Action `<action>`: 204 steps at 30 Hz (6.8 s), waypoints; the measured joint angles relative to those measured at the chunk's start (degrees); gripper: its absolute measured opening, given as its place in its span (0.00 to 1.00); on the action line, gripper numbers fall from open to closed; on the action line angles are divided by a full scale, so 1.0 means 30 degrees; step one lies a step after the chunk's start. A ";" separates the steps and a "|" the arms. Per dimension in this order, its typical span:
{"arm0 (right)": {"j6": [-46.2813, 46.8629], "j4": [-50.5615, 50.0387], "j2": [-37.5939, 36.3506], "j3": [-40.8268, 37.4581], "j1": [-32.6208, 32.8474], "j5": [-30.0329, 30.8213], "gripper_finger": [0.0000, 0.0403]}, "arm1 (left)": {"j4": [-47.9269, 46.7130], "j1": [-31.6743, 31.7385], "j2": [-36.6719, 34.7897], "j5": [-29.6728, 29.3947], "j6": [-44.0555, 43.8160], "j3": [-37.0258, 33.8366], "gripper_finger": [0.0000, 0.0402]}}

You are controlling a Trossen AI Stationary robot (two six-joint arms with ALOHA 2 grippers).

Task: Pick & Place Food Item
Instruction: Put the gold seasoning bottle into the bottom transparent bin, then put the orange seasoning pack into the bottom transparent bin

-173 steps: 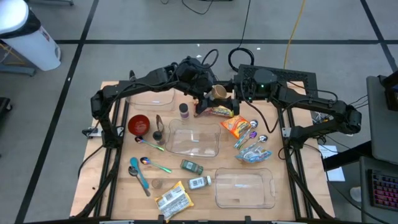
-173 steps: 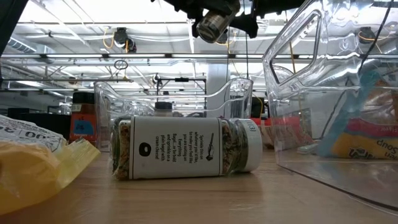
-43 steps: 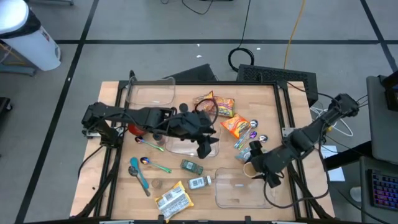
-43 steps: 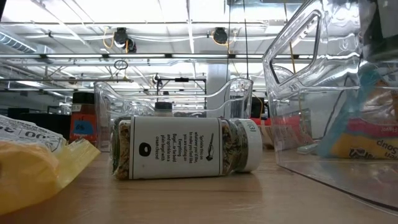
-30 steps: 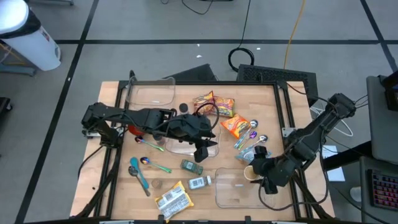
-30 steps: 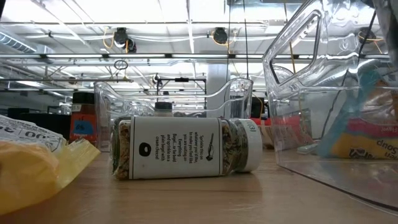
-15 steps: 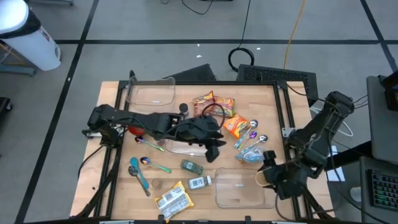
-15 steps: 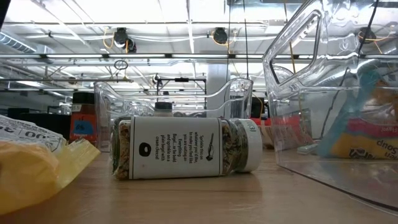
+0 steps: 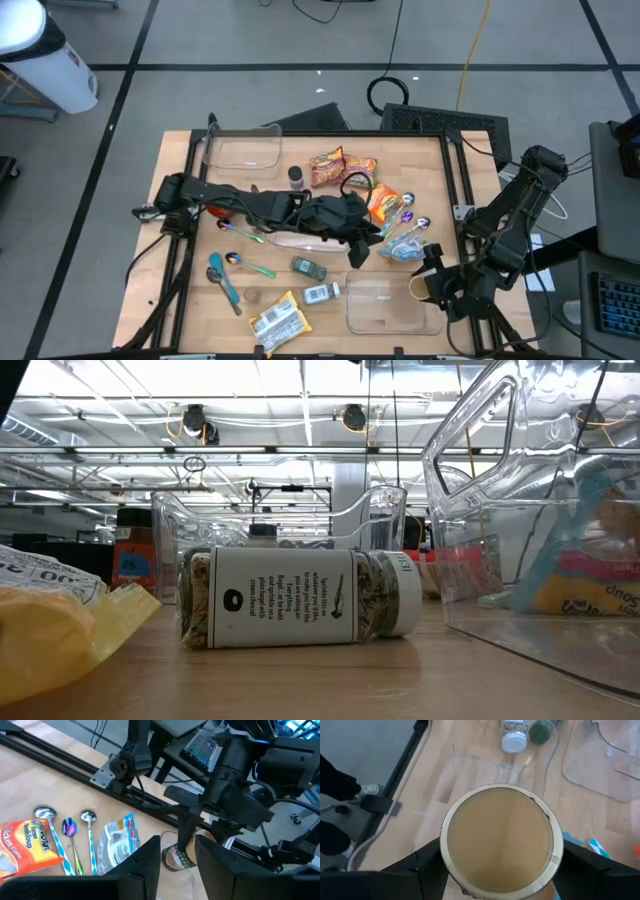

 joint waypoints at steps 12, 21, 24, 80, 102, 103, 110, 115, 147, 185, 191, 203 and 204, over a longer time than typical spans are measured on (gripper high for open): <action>0.1223 0.1948 -0.0803 -0.2398 0.0007 0.0489 0.67 | -0.0041 -0.0007 0.0000 0.0291 -0.0073 0.0000 0.30; 0.1313 0.2627 -0.1053 -0.3260 0.0000 0.1044 0.67 | -0.0063 -0.0007 0.0000 0.0298 0.0015 0.0000 0.30; 0.1313 0.3033 -0.1046 -0.3715 0.0007 0.0965 0.67 | -0.0063 -0.0007 0.0000 0.0298 0.0015 0.0000 0.30; 0.1330 0.4801 -0.1031 -0.5314 0.0124 -0.0616 0.73 | -0.0063 0.0007 -0.0029 0.0291 0.0102 0.0007 0.30; 0.0873 0.4787 -0.1031 -0.5314 0.0117 -0.0616 0.67 | -0.0063 0.0000 -0.0029 0.0291 0.0091 0.0007 0.30; 0.0869 0.4787 -0.1031 -0.5314 0.0117 -0.0616 0.68 | -0.0063 0.0000 -0.0029 0.0291 0.0095 0.0007 0.30; 0.0935 0.4812 -0.1038 -0.5310 0.0117 -0.0536 0.82 | -0.0055 0.0000 -0.0029 0.0291 0.0138 0.0007 0.30; 0.0927 0.4835 -0.1038 -0.5309 0.0117 -0.0584 0.82 | -0.0055 0.0006 -0.0029 0.0291 0.0168 0.0007 0.30; -0.6904 1.7368 -0.8568 -0.5278 -0.4539 0.5125 0.79 | -0.0120 0.0127 -0.3658 0.2112 0.2160 0.0029 0.30; -0.7568 2.8058 -0.3377 -0.5285 -1.0684 0.5460 0.79 | 0.0715 -0.5428 -1.4826 -0.4620 0.7206 -0.9636 0.30; -0.8612 2.8079 -0.3591 -0.5285 -1.0886 0.5453 0.79 | 0.8708 -0.4936 -1.5977 -0.4638 0.6634 -1.5721 0.30; -1.4350 2.7945 -0.4731 -0.5285 -1.0943 0.5427 0.79 | 2.0078 -0.2760 -1.4673 -1.0248 -0.0024 -2.0078 0.30; -1.4626 2.7905 -0.4852 -0.5285 -1.0943 0.5439 0.79 | 2.0669 -0.2473 -1.4440 -1.0244 -0.0084 -2.0017 0.30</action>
